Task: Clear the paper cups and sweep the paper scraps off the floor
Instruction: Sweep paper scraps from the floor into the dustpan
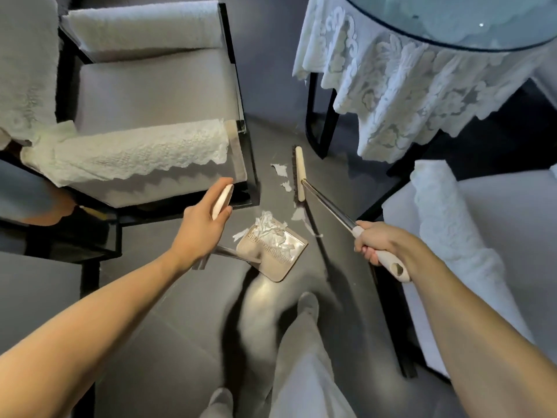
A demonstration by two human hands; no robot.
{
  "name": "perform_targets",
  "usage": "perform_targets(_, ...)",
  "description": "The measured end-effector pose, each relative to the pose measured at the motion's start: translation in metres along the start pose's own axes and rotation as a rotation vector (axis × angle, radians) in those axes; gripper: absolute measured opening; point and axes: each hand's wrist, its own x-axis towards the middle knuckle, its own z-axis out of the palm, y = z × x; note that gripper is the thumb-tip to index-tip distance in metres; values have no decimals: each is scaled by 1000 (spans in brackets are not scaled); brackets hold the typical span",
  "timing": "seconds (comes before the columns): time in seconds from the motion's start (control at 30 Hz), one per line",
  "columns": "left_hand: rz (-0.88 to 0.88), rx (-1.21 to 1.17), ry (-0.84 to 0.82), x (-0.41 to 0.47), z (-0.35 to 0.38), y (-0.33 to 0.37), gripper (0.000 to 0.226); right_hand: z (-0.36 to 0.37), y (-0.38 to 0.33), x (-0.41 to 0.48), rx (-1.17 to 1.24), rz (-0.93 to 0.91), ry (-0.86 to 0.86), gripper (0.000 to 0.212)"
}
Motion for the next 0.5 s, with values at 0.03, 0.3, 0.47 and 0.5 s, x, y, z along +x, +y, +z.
perform_targets(0.03, -12, 2, 9, 16, 6, 6, 48, -14, -19, 16, -21, -3, 6, 75)
perform_targets(0.3, -106, 12, 76, 106, 41, 42, 50, -88, -142, 120, -97, -24, -2, 73)
perform_targets(0.47, -162, 50, 81, 126, 45, 42, 50, -78, -168, 151, -129, 15, -86, 75)
perform_targets(0.5, -173, 57, 79, 128, 44, 40, 51, -74, -168, 153, -141, 28, -101, 75)
